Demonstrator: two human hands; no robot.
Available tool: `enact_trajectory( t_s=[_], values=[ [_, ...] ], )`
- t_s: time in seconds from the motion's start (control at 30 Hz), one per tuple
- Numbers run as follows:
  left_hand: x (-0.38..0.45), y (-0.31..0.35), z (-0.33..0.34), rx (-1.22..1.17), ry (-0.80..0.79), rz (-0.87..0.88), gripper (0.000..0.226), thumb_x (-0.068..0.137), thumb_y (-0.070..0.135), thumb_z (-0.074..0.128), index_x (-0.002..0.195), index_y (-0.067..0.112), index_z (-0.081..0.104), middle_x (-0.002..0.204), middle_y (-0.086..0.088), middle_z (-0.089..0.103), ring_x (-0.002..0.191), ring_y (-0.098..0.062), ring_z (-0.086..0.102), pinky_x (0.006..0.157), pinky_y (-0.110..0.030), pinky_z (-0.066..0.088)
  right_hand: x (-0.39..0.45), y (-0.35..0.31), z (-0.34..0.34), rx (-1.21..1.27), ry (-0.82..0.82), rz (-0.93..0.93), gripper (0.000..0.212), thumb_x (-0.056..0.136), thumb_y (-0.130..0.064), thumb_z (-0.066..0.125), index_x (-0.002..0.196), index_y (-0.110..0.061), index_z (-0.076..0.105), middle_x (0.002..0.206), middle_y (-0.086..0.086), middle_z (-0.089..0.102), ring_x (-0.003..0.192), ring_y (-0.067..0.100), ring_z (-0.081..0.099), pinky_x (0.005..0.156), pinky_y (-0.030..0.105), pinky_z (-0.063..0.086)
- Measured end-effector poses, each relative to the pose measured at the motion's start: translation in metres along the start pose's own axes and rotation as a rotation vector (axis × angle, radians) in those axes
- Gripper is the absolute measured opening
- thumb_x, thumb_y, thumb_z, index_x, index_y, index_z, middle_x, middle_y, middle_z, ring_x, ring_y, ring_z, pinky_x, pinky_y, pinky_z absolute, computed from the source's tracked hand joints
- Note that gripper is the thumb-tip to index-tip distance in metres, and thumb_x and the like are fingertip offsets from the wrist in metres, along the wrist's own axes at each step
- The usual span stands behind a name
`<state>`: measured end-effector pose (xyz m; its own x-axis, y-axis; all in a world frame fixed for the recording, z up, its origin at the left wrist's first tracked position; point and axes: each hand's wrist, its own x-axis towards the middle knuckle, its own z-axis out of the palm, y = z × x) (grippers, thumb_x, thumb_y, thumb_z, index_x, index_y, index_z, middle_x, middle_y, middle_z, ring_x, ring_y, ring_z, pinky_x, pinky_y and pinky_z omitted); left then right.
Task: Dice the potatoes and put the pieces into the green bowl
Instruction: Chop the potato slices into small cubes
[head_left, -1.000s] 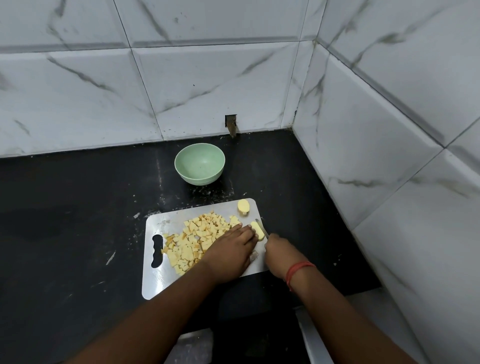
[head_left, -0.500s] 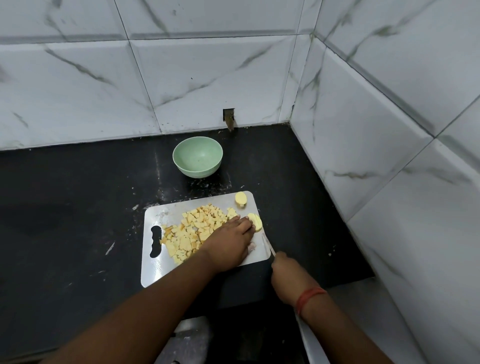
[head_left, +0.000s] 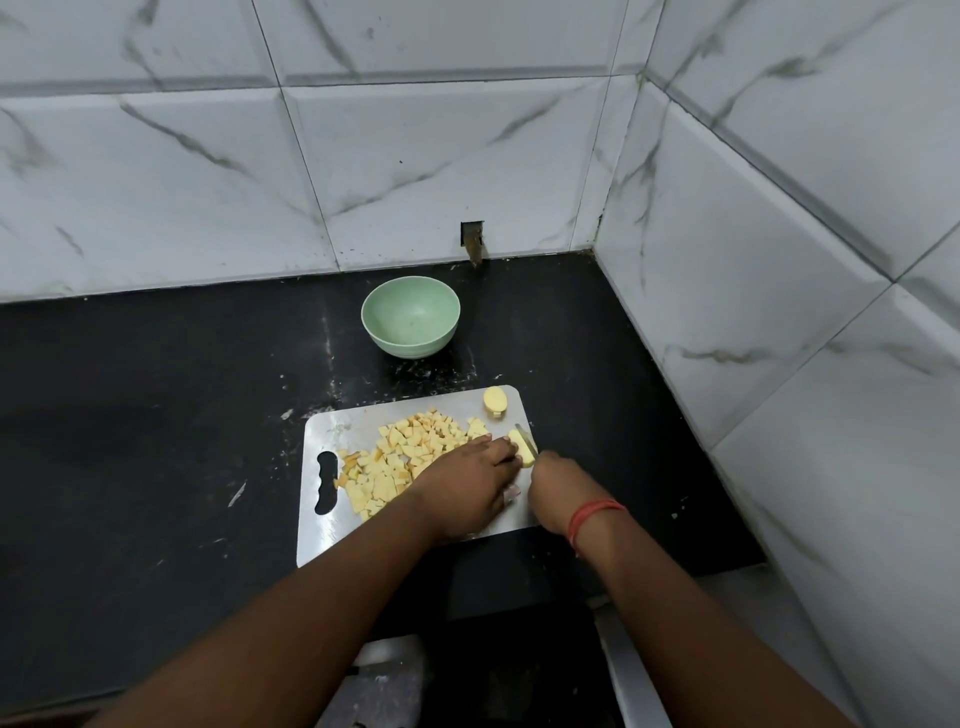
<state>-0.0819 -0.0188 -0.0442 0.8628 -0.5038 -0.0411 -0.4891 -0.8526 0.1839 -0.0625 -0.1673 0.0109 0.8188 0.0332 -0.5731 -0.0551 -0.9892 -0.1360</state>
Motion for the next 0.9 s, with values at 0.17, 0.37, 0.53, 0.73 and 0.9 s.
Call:
enact_trajectory(
  t_s=[0.17, 0.37, 0.53, 0.73, 0.9],
  values=[
    [-0.001, -0.001, 0.001, 0.05, 0.06, 0.055, 0.065, 0.095, 0.043, 0.025, 0.135, 0.006, 0.062, 0.134, -0.013, 0.058, 0.119, -0.03, 0.059, 0.115, -0.037, 0.035, 0.009, -0.008, 0.001, 0.034, -0.06, 0.044, 0.047, 0.093, -0.012, 0.055, 0.137, -0.007, 0.041, 0.135, 0.015, 0.052, 0.119, 0.029, 0.056, 0.095, 0.035, 0.046],
    [-0.001, -0.001, 0.005, 0.069, 0.071, 0.042, 0.052, 0.106, 0.038, 0.036, 0.147, 0.008, 0.051, 0.148, -0.012, 0.047, 0.135, -0.029, 0.047, 0.124, -0.035, 0.016, -0.011, 0.012, 0.018, 0.043, -0.049, -0.021, 0.039, 0.093, -0.007, 0.051, 0.131, -0.004, 0.041, 0.132, 0.017, 0.054, 0.117, 0.031, 0.058, 0.092, 0.034, 0.046],
    [-0.002, 0.0, 0.006, 0.06, 0.047, 0.026, 0.053, 0.108, 0.037, 0.037, 0.153, 0.009, 0.041, 0.157, -0.012, 0.038, 0.145, -0.027, 0.035, 0.126, -0.034, 0.009, -0.036, 0.044, 0.04, 0.087, -0.004, -0.086, 0.02, 0.094, -0.004, 0.035, 0.111, -0.007, 0.045, 0.118, 0.019, 0.061, 0.106, 0.034, 0.062, 0.081, 0.034, 0.045],
    [-0.005, -0.002, 0.012, 0.012, 0.038, -0.004, 0.055, 0.107, 0.04, 0.038, 0.152, 0.009, 0.043, 0.158, -0.01, 0.038, 0.147, -0.025, 0.034, 0.126, -0.032, 0.007, -0.032, 0.039, 0.031, 0.124, 0.078, -0.094, 0.018, 0.099, -0.011, 0.037, 0.115, -0.007, 0.044, 0.112, 0.016, 0.062, 0.097, 0.029, 0.064, 0.071, 0.03, 0.043],
    [-0.006, -0.004, 0.016, 0.03, 0.057, -0.017, 0.064, 0.103, 0.049, 0.029, 0.149, 0.008, 0.046, 0.151, -0.009, 0.043, 0.142, -0.025, 0.039, 0.126, -0.038, 0.017, -0.016, 0.018, 0.015, 0.114, 0.057, -0.075, 0.026, 0.096, -0.006, 0.039, 0.121, -0.003, 0.044, 0.12, 0.018, 0.06, 0.105, 0.031, 0.063, 0.076, 0.03, 0.044]
  ],
)
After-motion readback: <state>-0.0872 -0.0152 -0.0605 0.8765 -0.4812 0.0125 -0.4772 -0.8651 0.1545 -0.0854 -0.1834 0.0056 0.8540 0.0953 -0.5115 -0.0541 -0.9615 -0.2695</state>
